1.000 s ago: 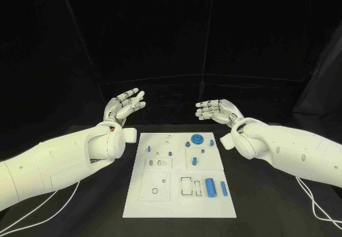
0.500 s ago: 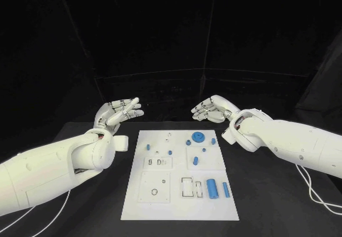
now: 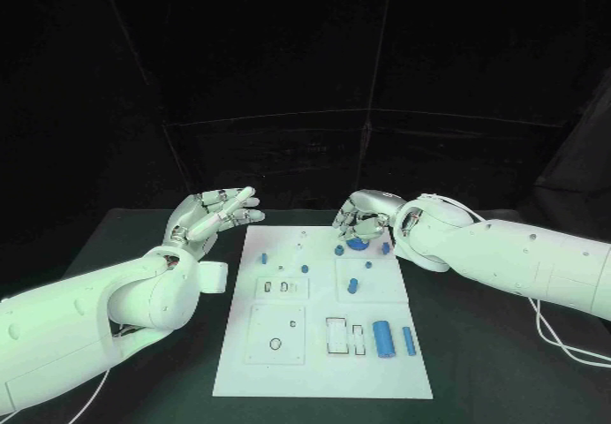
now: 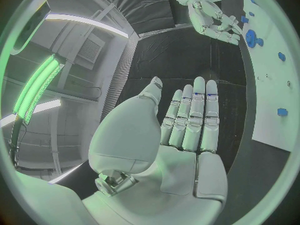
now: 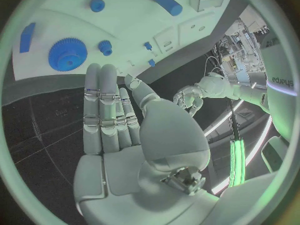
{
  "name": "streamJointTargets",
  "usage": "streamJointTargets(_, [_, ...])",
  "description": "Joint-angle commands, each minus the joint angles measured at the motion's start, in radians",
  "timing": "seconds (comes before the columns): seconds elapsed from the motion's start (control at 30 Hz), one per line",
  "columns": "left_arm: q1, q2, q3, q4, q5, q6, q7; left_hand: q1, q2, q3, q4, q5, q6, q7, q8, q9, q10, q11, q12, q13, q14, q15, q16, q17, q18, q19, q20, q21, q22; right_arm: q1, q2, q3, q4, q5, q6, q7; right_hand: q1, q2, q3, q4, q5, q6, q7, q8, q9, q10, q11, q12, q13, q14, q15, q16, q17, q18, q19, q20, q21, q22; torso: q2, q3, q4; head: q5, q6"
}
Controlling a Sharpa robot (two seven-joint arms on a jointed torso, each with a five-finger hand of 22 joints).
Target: Assemble the parts on the task board
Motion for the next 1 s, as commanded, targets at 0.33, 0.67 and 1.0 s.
streamJointTargets(0.33, [0.001, -0.004, 0.001, 0.015, -0.016, 0.030, 0.007, -0.006, 0.014, -0.003, -0.015, 0.000, 0.007, 0.002, -0.014, -0.002, 0.001, 0.002, -0.022, -0.002, 0.000, 0.003, -0.021, 0.003, 0.013, 0.015, 0.000, 0.002, -0.005, 0.004, 0.009, 0.002, 0.007, -0.208, 0.084, -0.122, -0.018, -0.018, 0.013, 0.009, -0.015, -0.032, -0.006, -0.005, 0.000, -0.081, 0.008, 0.005, 0.000, 0.027, 0.005, 0.133, 0.091, 0.010, -0.022, 0.012, 0.096, 0.062, 0.030, -0.0012, 0.0108, -0.011, 0.007])
streamJointTargets(0.67, [0.001, -0.006, 0.001, 0.010, -0.016, 0.033, 0.005, -0.007, 0.014, -0.004, -0.016, 0.000, 0.007, 0.003, -0.015, -0.002, 0.000, 0.003, -0.024, -0.002, -0.001, 0.004, -0.024, 0.004, 0.013, 0.016, 0.001, 0.001, -0.006, 0.004, 0.012, 0.002, 0.011, -0.216, 0.113, -0.127, -0.017, -0.016, 0.024, 0.015, -0.017, -0.037, -0.007, -0.004, 0.000, -0.086, 0.007, 0.018, 0.000, 0.025, 0.006, 0.333, 0.291, 0.000, -0.018, 0.016, 0.220, 0.184, 0.032, -0.0003, 0.0105, -0.014, 0.001])
streamJointTargets(1.0, [0.002, -0.003, 0.001, 0.001, -0.016, 0.040, 0.004, -0.008, 0.014, -0.006, -0.017, 0.000, 0.007, 0.004, -0.017, -0.002, -0.001, 0.004, -0.026, -0.002, -0.002, 0.004, -0.026, 0.004, 0.013, 0.016, 0.001, 0.000, -0.007, 0.004, 0.027, 0.002, -0.002, -0.217, 0.148, -0.121, -0.020, -0.006, 0.051, 0.018, -0.023, -0.024, -0.008, -0.002, 0.001, -0.060, 0.003, 0.032, 0.000, 0.029, 0.006, 0.470, 0.433, -0.018, 0.008, 0.018, 0.342, 0.329, 0.034, 0.0009, 0.0123, -0.013, -0.003])
